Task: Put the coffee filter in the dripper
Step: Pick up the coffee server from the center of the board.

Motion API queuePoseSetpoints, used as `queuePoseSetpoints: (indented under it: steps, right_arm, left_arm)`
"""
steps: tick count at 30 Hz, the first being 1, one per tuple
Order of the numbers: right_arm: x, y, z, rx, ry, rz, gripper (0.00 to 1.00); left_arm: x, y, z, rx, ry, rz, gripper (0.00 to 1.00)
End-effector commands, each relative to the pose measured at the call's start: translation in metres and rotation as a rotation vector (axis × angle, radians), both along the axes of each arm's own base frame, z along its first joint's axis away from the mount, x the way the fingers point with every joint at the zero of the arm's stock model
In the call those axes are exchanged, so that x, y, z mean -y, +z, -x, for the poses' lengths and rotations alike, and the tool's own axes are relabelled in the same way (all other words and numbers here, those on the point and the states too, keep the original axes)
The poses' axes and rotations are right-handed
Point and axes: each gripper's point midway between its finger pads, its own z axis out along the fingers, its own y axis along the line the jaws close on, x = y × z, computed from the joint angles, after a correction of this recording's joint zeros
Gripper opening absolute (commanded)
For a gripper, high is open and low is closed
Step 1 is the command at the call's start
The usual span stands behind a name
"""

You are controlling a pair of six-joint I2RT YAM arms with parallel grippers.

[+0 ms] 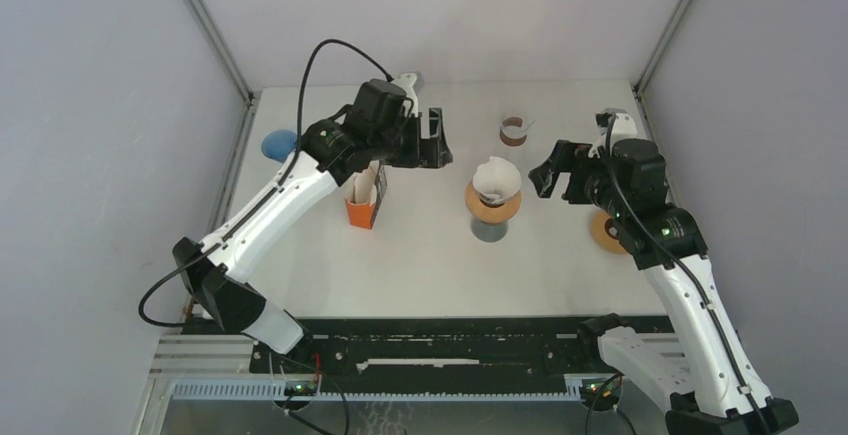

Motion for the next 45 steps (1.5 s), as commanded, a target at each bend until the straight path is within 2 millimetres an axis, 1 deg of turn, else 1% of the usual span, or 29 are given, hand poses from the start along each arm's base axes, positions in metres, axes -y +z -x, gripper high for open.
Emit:
queuePoseSetpoints:
  steps: [1,6,9,12,13,19,21,22,23,24,27,28,33,39,45]
  right_arm:
    - [0.007,0.000,-0.011,0.023,-0.024,0.019,1.00]
    - [0.014,0.002,-0.030,0.041,-0.062,0.010,1.00]
    - [0.017,0.000,-0.047,0.030,-0.085,-0.014,0.98]
    - [0.021,-0.017,-0.070,-0.019,-0.116,-0.025,0.94]
    - [0.022,-0.021,-0.077,-0.038,-0.129,-0.029,0.92]
    - [0.031,-0.050,-0.125,-0.105,-0.224,-0.036,0.86]
    - [0.031,-0.053,-0.140,-0.114,-0.244,-0.055,0.84]
    - [0.031,-0.058,-0.147,-0.124,-0.250,-0.060,0.83]
    - [0.030,-0.053,-0.156,-0.113,-0.253,-0.070,0.82]
    - [0.028,-0.055,-0.163,-0.116,-0.256,-0.077,0.82]
    - [0.027,-0.064,-0.184,-0.133,-0.275,-0.086,0.79]
    - [0.027,-0.070,-0.191,-0.148,-0.286,-0.086,0.79]
    - [0.025,-0.085,-0.221,-0.172,-0.311,-0.098,0.75]
    - [0.023,-0.105,-0.245,-0.210,-0.329,-0.108,0.70]
    - [0.020,-0.130,-0.258,-0.266,-0.328,-0.095,0.61]
  left_arm:
    - [-0.026,0.005,-0.004,0.039,0.066,0.018,0.89]
    - [-0.054,-0.007,-0.001,0.033,0.125,0.024,0.92]
    - [-0.071,-0.015,0.000,0.041,0.163,0.012,0.94]
    - [-0.085,-0.022,0.002,0.051,0.195,0.004,0.96]
    - [-0.089,-0.027,0.004,0.047,0.201,-0.002,0.97]
    - [-0.104,-0.039,0.010,0.055,0.220,-0.022,1.00]
    - [-0.107,-0.040,0.012,0.063,0.219,-0.028,1.00]
    - [-0.109,-0.040,0.012,0.065,0.221,-0.032,1.00]
    - [-0.110,-0.041,0.012,0.069,0.223,-0.035,1.00]
    - [-0.111,-0.042,0.012,0.070,0.223,-0.040,1.00]
    - [-0.112,-0.044,0.012,0.072,0.220,-0.045,1.00]
    - [-0.111,-0.045,0.013,0.071,0.217,-0.045,1.00]
    - [-0.111,-0.052,0.014,0.056,0.212,-0.045,1.00]
    - [-0.111,-0.059,0.016,0.029,0.208,-0.062,1.00]
    - [-0.113,-0.062,0.016,0.019,0.212,-0.077,1.00]
